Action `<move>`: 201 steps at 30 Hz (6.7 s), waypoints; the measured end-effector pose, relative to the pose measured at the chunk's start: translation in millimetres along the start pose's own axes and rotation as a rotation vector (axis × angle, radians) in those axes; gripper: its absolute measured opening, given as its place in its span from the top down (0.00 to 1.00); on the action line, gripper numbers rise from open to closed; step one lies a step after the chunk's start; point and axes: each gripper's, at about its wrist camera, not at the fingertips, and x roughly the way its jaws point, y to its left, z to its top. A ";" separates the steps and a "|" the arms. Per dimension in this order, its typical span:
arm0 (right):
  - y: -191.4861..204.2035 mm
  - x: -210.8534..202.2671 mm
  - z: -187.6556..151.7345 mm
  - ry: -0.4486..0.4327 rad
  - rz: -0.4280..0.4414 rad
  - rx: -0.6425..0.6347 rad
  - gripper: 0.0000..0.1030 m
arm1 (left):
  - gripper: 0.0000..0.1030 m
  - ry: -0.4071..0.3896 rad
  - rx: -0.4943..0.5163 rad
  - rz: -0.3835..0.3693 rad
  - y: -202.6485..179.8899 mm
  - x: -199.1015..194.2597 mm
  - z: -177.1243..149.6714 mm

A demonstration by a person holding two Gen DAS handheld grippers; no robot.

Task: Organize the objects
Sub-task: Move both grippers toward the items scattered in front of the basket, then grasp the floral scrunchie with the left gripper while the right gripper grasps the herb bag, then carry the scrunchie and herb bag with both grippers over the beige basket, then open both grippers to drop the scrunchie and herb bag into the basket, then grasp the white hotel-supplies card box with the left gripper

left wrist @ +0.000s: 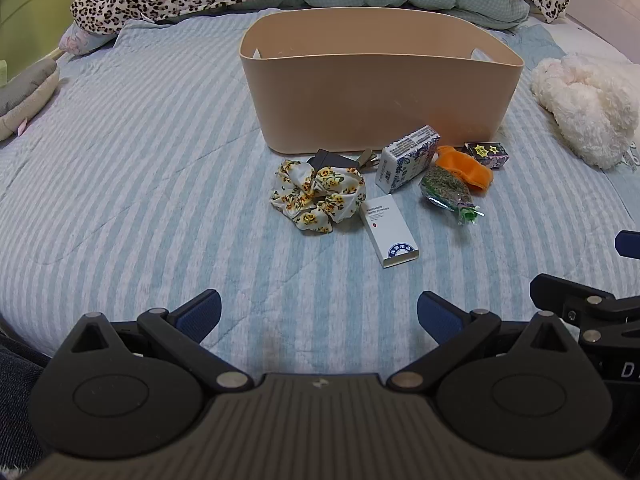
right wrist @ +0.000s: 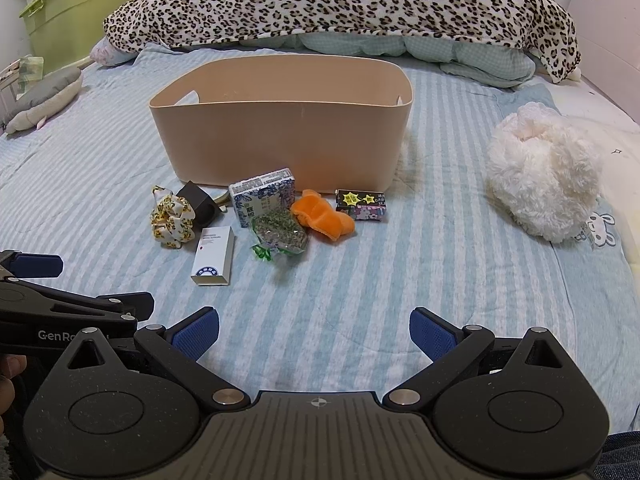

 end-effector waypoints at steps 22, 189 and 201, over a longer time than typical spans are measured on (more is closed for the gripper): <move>-1.4 1.1 0.8 0.001 0.001 0.006 0.00 | 0.00 0.006 -0.001 0.003 -0.4 1.0 2.7; -64.3 63.7 72.1 -0.009 -0.011 0.098 0.23 | 0.24 -0.036 0.023 -0.095 -3.2 30.2 96.7; -65.3 79.6 48.4 0.074 -0.018 0.079 0.23 | 0.24 0.114 0.024 -0.108 -21.1 71.2 68.9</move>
